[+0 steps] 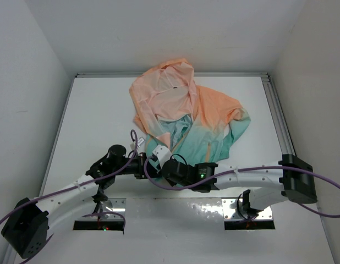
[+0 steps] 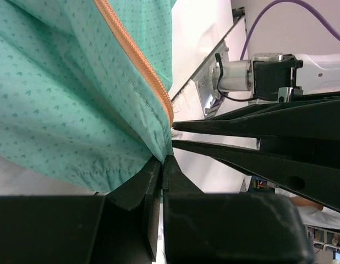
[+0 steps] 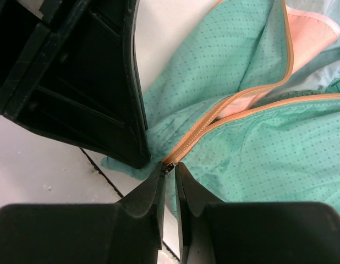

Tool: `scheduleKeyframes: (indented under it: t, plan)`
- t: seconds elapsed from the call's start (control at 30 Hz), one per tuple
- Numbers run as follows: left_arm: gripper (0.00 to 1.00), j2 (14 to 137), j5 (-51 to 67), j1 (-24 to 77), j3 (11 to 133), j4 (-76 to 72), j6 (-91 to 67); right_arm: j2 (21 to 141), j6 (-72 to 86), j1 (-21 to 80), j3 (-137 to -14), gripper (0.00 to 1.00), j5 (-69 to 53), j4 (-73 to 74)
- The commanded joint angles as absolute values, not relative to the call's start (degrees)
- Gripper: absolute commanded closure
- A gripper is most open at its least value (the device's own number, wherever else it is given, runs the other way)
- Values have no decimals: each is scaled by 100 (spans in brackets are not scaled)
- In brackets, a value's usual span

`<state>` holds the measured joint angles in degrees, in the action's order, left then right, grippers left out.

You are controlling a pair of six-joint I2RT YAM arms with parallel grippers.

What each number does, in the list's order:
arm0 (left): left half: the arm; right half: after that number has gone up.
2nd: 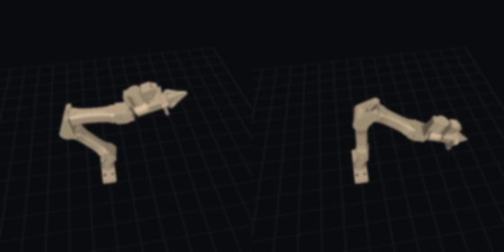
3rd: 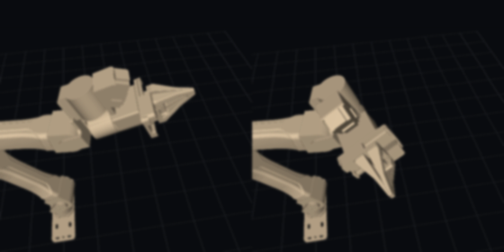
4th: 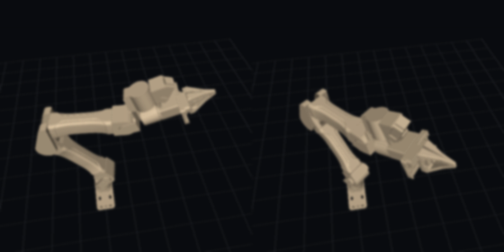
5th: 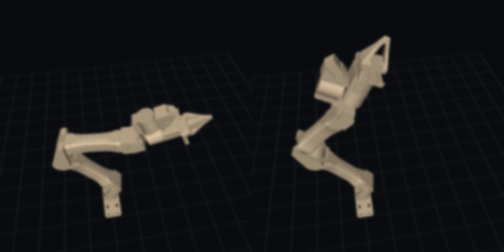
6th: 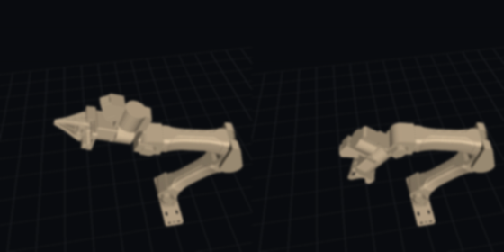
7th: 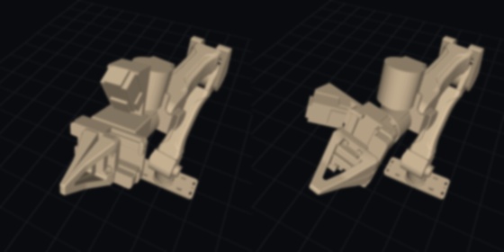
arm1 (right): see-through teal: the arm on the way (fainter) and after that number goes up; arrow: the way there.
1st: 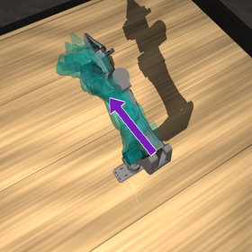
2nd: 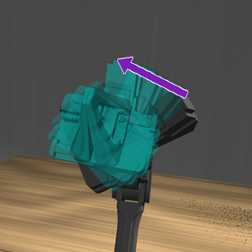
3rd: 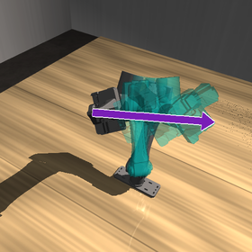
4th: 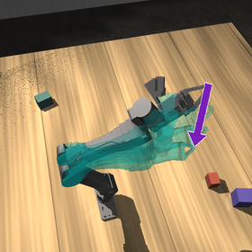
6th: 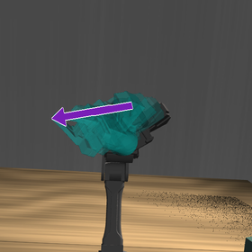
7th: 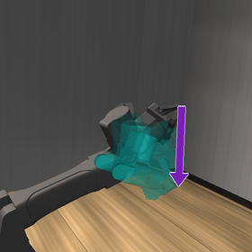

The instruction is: Zip up the jacket

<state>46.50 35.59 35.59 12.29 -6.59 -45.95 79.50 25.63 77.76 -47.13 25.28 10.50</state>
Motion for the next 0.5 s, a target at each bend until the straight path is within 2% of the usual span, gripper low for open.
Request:
scheduleKeyframes:
  t: [0.0,0.13,0.27,0.3,0.47]
  plan:
    - [100,4570,3709,3604,1222,-835,-4641,7884,2681,7787,-4641,87,2452,861]
    - [100,4588,3718,3604,1222,-844,-4641,7717,2698,7787,-4544,86,2514,853]
    - [100,4579,3718,3604,1213,-835,-4623,7594,2707,7787,-4500,80,2417,958]
    - [100,4570,3718,3604,1204,-826,-4614,7515,2724,7787,-4465,75,2400,949]
    - [100,4570,3726,3604,1143,-835,-4605,7251,2716,7787,-4175,76,1952,624]
